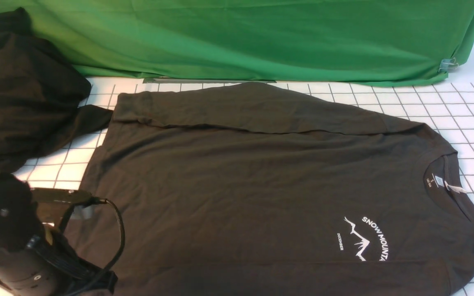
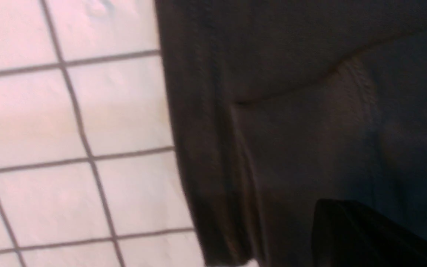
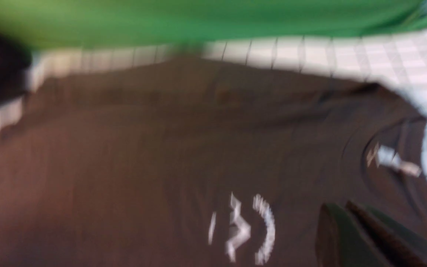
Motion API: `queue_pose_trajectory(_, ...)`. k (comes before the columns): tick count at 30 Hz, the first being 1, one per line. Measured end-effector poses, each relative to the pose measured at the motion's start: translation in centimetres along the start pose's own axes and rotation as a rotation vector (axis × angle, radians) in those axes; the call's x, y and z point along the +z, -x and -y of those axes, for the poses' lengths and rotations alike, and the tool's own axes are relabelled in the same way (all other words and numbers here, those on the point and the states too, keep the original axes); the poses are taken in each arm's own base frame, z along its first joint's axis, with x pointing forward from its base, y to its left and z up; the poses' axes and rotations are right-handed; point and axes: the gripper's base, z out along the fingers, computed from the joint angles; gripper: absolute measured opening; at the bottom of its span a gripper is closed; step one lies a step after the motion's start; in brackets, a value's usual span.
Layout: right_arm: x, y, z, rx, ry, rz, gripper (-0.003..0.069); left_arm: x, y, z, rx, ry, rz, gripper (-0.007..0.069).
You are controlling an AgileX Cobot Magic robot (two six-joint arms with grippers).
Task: Fold a long-sleeved shirt over a white checkered tablecloth.
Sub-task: 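Grasp the left edge of the dark T-shirt lying flat on the table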
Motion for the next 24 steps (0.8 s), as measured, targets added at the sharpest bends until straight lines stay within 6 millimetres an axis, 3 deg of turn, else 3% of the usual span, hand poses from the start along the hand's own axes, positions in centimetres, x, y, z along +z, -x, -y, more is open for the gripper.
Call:
queue_pose_trajectory(6, 2.5, 0.4, -0.4, -0.043, 0.027, -0.212, 0.001, 1.2, 0.9, 0.0, 0.009, 0.023, 0.034, 0.0148)
queue_pose_trajectory(11, 3.0, 0.4, -0.3, -0.044, 0.025, -0.225, 0.001, 1.9, 1.5, 0.1, -0.055, 0.024, 0.068, 0.0365)
queue_pose_trajectory(15, 3.0, 0.4, -0.3, -0.06, 0.027, -0.222, 0.0015, 2.8, 1.7, 0.2, -0.106, 0.029, 0.053, 0.047)
queue_pose_trajectory(20, 3.0, 0.4, -0.3, -0.064, 0.027, -0.222, 0.0022, 3.4, 2.0, 0.3, -0.111, 0.041, 0.028, 0.0484)
queue_pose_trajectory(24, 3.0, 0.4, -0.3, -0.071, 0.028, -0.221, 0.0028, 3.4, 2.0, 0.3, -0.114, 0.036, 0.023, 0.0414)
